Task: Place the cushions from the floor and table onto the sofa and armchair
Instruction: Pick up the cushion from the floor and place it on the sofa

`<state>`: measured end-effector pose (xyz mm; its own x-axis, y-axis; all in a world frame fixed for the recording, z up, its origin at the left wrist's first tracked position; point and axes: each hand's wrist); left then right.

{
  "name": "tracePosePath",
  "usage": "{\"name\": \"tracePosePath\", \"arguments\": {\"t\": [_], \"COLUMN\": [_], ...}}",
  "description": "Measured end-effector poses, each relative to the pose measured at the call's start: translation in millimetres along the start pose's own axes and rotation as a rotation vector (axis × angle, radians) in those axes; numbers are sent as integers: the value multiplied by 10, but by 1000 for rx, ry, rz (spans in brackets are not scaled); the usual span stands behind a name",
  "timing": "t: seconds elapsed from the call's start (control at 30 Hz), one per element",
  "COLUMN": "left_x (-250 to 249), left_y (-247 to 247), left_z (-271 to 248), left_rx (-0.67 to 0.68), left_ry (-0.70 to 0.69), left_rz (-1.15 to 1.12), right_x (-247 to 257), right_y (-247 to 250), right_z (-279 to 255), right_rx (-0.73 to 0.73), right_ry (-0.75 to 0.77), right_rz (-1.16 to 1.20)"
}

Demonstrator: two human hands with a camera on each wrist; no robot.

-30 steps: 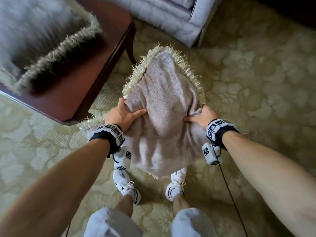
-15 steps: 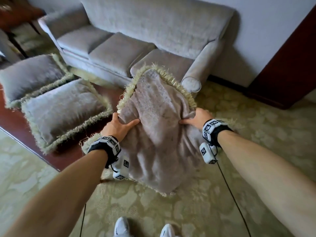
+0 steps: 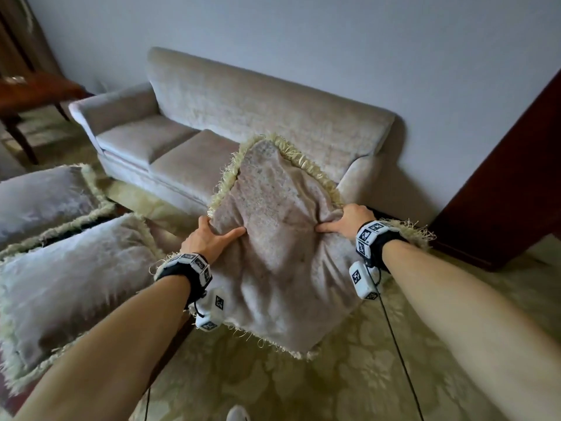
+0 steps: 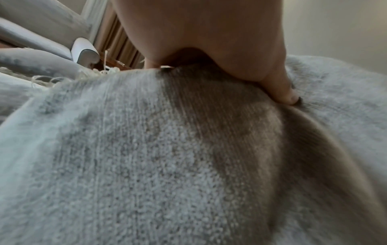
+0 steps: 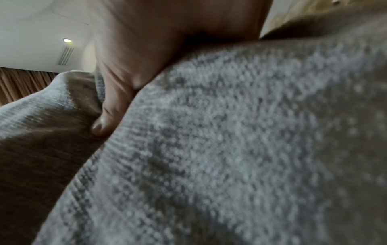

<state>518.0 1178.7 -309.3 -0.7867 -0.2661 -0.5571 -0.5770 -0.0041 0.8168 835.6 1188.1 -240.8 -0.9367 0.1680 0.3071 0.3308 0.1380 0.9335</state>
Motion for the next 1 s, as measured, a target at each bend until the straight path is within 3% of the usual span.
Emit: {"name": "tracePosePath", "arguments": {"t": [0.37,0.8,0.9,1.0], "left_x": [-892,-1864,-2073,-2361], "left_y": [87,-271,-223,-149], "left_z": [1726,3758,4151,4599], "left_rx": [104,151,157,74], "left_ry": [-54,20,-9,-75], "left_rz": [-40,-232,-207,-185], "right_x": [172,230,408,546], "right_y": [631,1293,1295,1242], "right_z": [1621,3976,4380,4837], "right_rx": [-51,10,43,87], "right_ry": [-72,97,129,150], "right_rz": [56,39,-9,-53]}}
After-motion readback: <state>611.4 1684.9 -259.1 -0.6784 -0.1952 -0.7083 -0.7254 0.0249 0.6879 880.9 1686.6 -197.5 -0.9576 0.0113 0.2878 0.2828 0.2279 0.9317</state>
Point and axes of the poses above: each hand's wrist, its own z-axis towards the middle knuckle, its own y-axis out of the back of the hand, x = y × z, and after that the axes turned 3 degrees about z, right-handed
